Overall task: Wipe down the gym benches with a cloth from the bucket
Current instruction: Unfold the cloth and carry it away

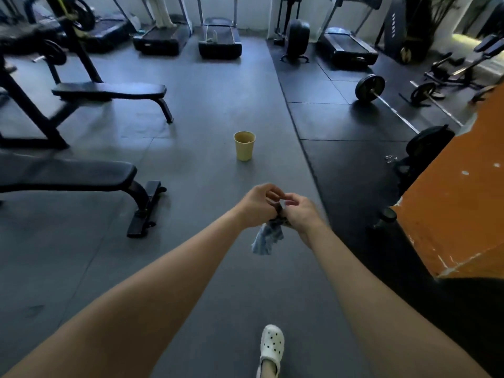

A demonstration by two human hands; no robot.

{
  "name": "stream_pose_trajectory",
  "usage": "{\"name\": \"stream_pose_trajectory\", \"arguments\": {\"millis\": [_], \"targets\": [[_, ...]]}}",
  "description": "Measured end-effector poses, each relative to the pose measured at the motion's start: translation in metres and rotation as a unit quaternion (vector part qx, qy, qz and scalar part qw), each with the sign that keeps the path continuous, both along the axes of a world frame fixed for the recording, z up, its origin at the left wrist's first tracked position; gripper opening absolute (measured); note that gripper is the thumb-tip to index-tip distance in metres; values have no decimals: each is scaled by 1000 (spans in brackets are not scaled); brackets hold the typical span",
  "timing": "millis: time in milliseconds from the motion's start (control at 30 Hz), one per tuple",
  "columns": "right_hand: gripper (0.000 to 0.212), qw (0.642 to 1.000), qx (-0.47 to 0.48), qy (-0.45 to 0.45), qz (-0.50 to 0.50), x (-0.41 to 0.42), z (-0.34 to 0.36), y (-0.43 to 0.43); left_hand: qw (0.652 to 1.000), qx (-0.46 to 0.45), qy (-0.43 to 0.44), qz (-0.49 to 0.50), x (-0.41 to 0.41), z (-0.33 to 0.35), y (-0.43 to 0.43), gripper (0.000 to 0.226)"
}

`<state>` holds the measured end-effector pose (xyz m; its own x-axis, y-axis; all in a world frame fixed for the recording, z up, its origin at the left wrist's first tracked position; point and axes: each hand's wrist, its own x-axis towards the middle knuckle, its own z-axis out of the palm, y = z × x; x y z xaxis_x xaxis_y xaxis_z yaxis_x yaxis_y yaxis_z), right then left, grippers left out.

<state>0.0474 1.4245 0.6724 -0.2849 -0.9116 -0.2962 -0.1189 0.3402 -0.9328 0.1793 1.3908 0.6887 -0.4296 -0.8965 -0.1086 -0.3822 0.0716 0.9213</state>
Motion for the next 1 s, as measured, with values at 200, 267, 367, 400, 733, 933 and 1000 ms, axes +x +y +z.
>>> {"name": "stream_pose_trajectory", "arguments": {"millis": [200, 267, 367, 400, 733, 933, 1000], "targets": [[31, 995, 11, -89, 52, -20, 13, -170, 998, -23, -30, 57, -18, 19, -155, 42], [26, 994, 12, -83, 72, -23, 22, -223, 993, -31, -14, 110, -20, 28, -202, 41], [26, 995, 5, -60, 82, -21, 30, -296, 987, -21, -13, 158, -16, 34, -262, 54], [28, 995, 3, -59, 81, -20, 33, -321, 988, -11, -21, 150, -12, 32, -284, 59], [16, 997, 10, -58, 41, 0, -1, -582, 945, -207, -232, 101, 13, -32, -543, 31], [29, 996, 43, -49, 67, 7, -14, -724, 947, -201, -247, 40, 35, -41, -712, 9], [42, 995, 38, -21, 94, 8, -10, -763, 951, -195, -238, 36, 37, -39, -757, 10]]}}
